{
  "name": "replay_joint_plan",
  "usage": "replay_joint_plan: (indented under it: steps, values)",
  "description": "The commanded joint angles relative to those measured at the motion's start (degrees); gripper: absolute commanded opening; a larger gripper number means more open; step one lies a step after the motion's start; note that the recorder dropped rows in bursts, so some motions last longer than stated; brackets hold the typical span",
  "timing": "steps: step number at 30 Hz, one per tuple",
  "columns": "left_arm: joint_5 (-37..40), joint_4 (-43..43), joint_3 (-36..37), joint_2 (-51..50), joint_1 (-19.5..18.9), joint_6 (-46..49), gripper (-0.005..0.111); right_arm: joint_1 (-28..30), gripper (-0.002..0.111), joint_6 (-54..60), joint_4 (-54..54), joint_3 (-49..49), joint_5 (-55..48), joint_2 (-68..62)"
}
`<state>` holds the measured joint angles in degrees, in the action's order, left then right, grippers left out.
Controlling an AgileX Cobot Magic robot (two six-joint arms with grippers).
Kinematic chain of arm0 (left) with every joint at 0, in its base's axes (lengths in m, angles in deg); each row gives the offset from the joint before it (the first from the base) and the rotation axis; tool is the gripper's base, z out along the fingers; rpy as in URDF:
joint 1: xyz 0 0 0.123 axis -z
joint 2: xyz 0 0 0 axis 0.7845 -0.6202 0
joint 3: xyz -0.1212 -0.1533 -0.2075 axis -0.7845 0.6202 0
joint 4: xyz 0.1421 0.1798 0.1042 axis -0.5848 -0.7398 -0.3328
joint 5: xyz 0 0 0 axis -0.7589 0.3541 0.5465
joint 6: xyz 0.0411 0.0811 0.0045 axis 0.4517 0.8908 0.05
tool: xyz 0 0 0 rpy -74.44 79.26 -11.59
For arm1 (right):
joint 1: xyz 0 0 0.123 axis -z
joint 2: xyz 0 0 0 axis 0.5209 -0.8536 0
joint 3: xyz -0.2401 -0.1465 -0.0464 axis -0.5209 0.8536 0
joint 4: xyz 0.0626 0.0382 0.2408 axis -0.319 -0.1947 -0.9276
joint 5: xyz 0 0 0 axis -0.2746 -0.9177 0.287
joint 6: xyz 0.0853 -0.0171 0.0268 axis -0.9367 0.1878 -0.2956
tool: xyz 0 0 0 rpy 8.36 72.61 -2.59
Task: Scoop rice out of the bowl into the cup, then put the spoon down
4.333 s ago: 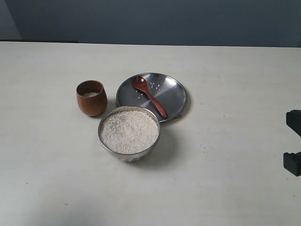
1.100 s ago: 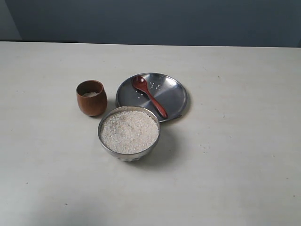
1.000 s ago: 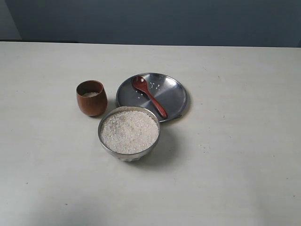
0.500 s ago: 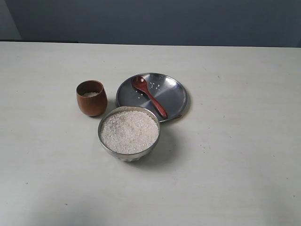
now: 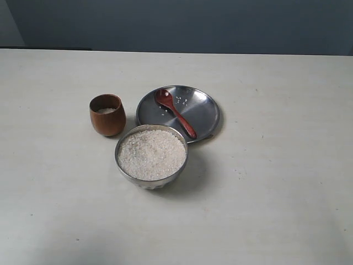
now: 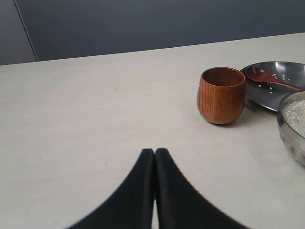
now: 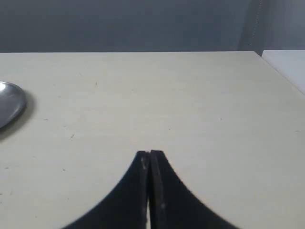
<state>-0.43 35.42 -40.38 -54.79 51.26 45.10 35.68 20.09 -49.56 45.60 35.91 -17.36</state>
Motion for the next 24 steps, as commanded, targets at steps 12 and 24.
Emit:
replay_joint_plan:
  steps: [12, 24]
  values:
    - [-0.39, 0.37, 0.31, 0.28, -0.07, -0.1, 0.0, 0.27, -0.001, 0.0, -2.52, 0.31, 0.47, 0.2]
    - [-0.39, 0.37, 0.31, 0.28, -0.07, -0.1, 0.0, 0.27, -0.001, 0.0, -2.5, 0.31, 0.6, 0.2]
